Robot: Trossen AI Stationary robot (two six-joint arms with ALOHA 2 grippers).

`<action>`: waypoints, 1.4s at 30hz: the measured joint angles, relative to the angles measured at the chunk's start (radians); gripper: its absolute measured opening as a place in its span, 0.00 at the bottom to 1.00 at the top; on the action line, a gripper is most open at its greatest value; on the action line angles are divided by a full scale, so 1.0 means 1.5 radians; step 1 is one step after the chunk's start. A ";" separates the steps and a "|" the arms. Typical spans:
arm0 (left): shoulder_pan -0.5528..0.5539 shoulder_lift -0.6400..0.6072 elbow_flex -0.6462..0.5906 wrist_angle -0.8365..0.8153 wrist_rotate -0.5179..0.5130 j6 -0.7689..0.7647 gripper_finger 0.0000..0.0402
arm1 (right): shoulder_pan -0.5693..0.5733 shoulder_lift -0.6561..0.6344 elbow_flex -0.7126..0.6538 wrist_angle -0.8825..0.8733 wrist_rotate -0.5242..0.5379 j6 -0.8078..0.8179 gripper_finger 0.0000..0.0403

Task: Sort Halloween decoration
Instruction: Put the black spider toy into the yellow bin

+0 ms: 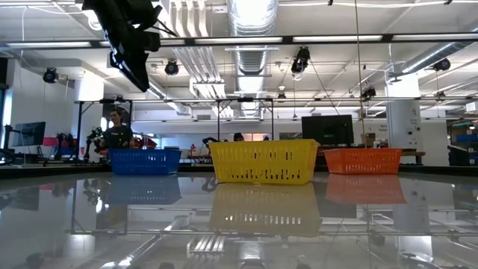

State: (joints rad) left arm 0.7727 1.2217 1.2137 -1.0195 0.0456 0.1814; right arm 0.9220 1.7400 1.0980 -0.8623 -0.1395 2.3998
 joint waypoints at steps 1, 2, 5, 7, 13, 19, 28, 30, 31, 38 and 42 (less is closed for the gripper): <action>0.000 0.000 0.000 0.000 0.000 0.000 0.32 | 0.001 0.002 -0.004 0.005 -0.009 0.006 0.25; 0.000 0.000 0.000 0.000 0.000 0.000 0.32 | 0.000 0.004 -0.006 0.006 -0.016 0.012 0.25; 0.000 0.000 0.000 0.000 0.000 0.000 0.32 | 0.002 0.005 -0.010 0.006 -0.018 0.015 0.25; 0.000 0.000 0.000 0.000 0.000 0.000 0.32 | 0.002 0.005 -0.010 0.005 -0.019 0.015 0.25; 0.000 0.000 0.000 -0.001 0.000 0.000 0.32 | 0.002 0.004 -0.007 -0.001 -0.040 0.017 0.25; 0.000 0.000 0.000 -0.001 0.000 0.000 0.32 | 0.005 0.006 -0.008 0.005 -0.046 0.007 0.25; 0.000 0.000 0.000 -0.001 0.000 0.000 0.32 | 0.003 0.006 -0.017 0.008 -0.047 -0.010 0.13; 0.000 0.000 0.000 -0.001 0.000 0.000 0.32 | 0.003 0.006 -0.019 0.007 -0.049 -0.012 0.07; 0.000 0.000 0.000 -0.001 0.000 0.000 0.32 | 0.003 0.006 -0.020 0.007 -0.050 -0.015 0.04; 0.000 0.000 0.000 -0.001 0.000 0.000 0.32 | 0.003 -0.003 -0.017 0.002 -0.055 -0.020 0.02; 0.000 0.000 0.000 -0.001 0.000 0.000 0.32 | 0.002 -0.009 -0.004 -0.010 -0.059 -0.020 0.02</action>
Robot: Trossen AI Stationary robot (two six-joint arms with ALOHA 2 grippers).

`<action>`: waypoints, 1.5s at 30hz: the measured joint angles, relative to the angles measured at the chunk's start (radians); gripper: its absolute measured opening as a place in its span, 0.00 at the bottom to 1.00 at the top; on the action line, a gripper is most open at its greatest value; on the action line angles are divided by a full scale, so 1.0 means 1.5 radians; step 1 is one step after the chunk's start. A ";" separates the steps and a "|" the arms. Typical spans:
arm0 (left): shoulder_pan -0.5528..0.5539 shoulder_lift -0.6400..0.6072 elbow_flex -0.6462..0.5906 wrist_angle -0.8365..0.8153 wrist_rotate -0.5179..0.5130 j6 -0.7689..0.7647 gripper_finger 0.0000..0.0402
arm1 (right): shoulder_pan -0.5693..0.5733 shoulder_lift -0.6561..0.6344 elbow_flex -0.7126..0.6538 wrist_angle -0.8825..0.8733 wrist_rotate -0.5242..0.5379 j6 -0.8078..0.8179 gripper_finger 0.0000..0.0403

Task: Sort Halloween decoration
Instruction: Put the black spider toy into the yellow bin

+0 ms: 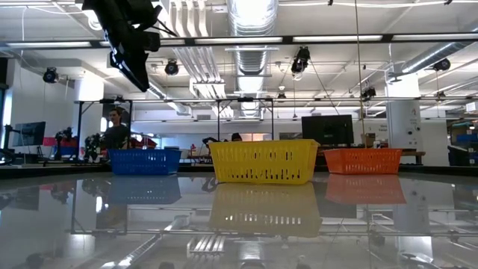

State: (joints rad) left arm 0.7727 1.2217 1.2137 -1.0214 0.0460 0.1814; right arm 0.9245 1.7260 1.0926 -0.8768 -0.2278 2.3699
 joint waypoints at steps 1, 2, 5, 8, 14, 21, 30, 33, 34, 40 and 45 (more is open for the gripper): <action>0.000 0.000 0.000 0.000 0.000 0.000 0.32 | 0.000 -0.001 0.006 0.001 0.000 0.000 0.02; 0.000 0.000 0.000 0.000 0.000 0.000 0.32 | 0.000 -0.002 0.011 0.001 0.001 0.000 0.02; 0.000 0.000 0.000 0.001 0.000 0.000 0.32 | 0.000 -0.002 0.029 -0.006 0.010 -0.003 0.02; 0.000 0.000 0.000 0.001 0.000 0.000 0.32 | 0.000 -0.005 0.052 -0.020 0.023 -0.007 0.02; 0.000 0.000 0.000 0.001 0.000 0.000 0.32 | -0.001 -0.006 0.097 -0.072 0.062 -0.015 0.02; 0.000 0.000 0.000 0.002 0.000 0.000 0.32 | -0.033 -0.010 0.133 -0.105 0.130 -0.038 0.02; 0.000 -0.004 0.000 -0.019 0.000 0.024 0.32 | -0.134 -0.010 0.153 -0.106 0.191 -0.195 0.02; 0.000 -0.006 0.000 -0.029 0.000 0.032 0.32 | -0.178 -0.013 0.154 -0.107 0.205 -0.272 0.02; 0.000 -0.007 0.000 -0.030 0.000 0.036 0.32 | -0.194 -0.015 0.153 -0.107 0.213 -0.296 0.02; 0.000 -0.008 0.000 -0.033 0.000 0.061 0.32 | -0.303 -0.037 0.152 -0.108 0.225 -0.451 0.02; 0.000 -0.008 0.000 -0.034 0.000 0.076 0.32 | -0.397 -0.046 0.153 -0.101 0.227 -0.585 0.02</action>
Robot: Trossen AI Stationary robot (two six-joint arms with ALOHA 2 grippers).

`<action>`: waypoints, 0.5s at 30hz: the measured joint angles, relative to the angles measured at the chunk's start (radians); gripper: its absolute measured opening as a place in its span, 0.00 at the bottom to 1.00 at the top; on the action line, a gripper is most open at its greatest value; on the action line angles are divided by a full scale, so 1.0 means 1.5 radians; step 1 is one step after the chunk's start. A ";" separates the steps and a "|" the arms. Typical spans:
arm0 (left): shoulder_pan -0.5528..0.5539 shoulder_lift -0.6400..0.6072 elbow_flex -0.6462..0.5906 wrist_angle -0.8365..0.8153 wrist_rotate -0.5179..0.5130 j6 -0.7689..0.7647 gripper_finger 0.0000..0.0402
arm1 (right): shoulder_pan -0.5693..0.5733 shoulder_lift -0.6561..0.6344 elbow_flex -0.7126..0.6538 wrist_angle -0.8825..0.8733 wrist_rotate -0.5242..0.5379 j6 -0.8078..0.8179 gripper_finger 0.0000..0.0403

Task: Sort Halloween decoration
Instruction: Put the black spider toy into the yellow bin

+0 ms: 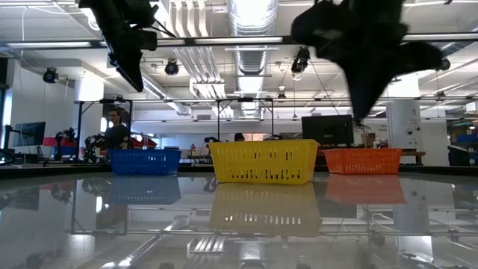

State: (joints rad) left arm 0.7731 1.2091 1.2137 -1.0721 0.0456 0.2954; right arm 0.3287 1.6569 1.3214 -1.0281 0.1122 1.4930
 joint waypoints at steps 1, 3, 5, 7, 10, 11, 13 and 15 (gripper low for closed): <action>0.000 0.000 0.000 0.000 0.000 0.002 0.32 | -0.019 0.000 0.001 0.003 -0.001 -0.027 0.02; 0.000 0.000 0.000 0.000 0.000 0.005 0.32 | -0.054 0.001 0.006 0.028 -0.003 -0.080 0.02; 0.000 0.000 0.000 0.001 0.000 0.009 0.32 | -0.088 0.002 0.009 0.069 -0.003 -0.134 0.02; 0.000 0.000 0.000 0.001 0.000 0.017 0.32 | -0.120 0.002 0.009 0.110 -0.004 -0.184 0.02; 0.000 0.000 0.000 0.001 -0.002 0.024 0.32 | -0.159 0.003 0.009 0.153 -0.004 -0.236 0.02; 0.000 0.000 0.000 0.001 -0.003 0.024 0.32 | -0.170 0.003 0.009 0.156 -0.004 -0.248 0.02; 0.000 0.000 0.000 0.001 -0.004 0.024 0.32 | -0.186 0.003 0.009 0.154 -0.006 -0.263 0.02; 0.000 0.000 0.000 0.001 -0.004 0.024 0.32 | -0.197 0.003 0.009 0.156 -0.022 -0.281 0.02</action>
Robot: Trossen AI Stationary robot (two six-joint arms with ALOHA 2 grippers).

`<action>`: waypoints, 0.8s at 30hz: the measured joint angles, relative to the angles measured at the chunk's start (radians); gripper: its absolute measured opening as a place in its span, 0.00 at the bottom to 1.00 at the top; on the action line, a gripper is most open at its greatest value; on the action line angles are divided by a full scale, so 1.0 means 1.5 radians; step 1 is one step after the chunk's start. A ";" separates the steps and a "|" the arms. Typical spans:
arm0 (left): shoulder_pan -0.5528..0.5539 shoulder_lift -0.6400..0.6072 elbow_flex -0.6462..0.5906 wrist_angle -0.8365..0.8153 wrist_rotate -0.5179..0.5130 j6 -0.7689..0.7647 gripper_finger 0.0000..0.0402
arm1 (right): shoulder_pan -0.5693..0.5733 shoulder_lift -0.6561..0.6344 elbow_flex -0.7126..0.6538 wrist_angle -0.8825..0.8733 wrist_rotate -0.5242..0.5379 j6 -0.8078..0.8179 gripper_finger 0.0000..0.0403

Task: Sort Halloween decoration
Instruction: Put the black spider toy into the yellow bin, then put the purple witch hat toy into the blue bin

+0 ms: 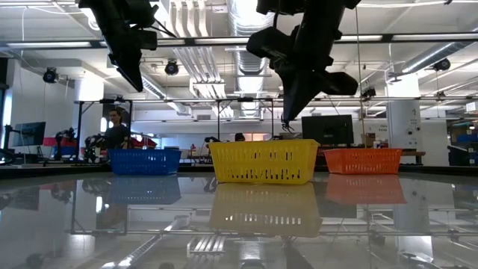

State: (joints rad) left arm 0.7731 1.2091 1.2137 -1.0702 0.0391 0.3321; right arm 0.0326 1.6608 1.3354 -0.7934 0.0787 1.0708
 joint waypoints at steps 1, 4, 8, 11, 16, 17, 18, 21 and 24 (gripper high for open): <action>0.000 0.000 0.000 0.000 0.000 0.000 0.32 | -0.003 0.000 0.000 0.002 -0.007 -0.011 0.02; 0.000 0.000 0.000 0.001 -0.001 0.000 0.32 | -0.007 0.001 0.000 0.023 -0.020 -0.030 0.02; 0.000 0.000 0.000 0.003 -0.002 0.000 0.32 | -0.007 0.001 -0.001 0.032 -0.020 -0.058 0.02; 0.000 0.000 0.000 0.006 -0.002 0.000 0.32 | -0.007 0.001 -0.001 0.031 -0.018 -0.057 0.02; 0.000 0.000 0.000 0.006 -0.002 0.001 0.32 | -0.008 0.001 -0.001 0.029 -0.018 -0.051 0.05; 0.000 0.000 0.000 0.003 -0.002 0.003 0.32 | -0.008 0.001 -0.001 0.029 -0.018 -0.051 0.06; 0.000 0.000 0.000 0.003 -0.002 0.005 0.33 | -0.008 0.001 -0.001 0.029 -0.019 -0.052 0.08; 0.000 0.000 0.000 0.004 -0.002 0.005 0.37 | -0.008 0.001 -0.001 0.027 -0.019 -0.058 0.16; 0.000 0.000 0.000 0.004 -0.002 0.005 0.42 | -0.008 0.001 -0.001 0.025 -0.018 -0.058 0.23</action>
State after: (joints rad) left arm 0.7731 1.2091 1.2137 -1.0649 0.0360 0.3396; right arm 0.0212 1.6619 1.3334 -0.7563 0.0521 0.9836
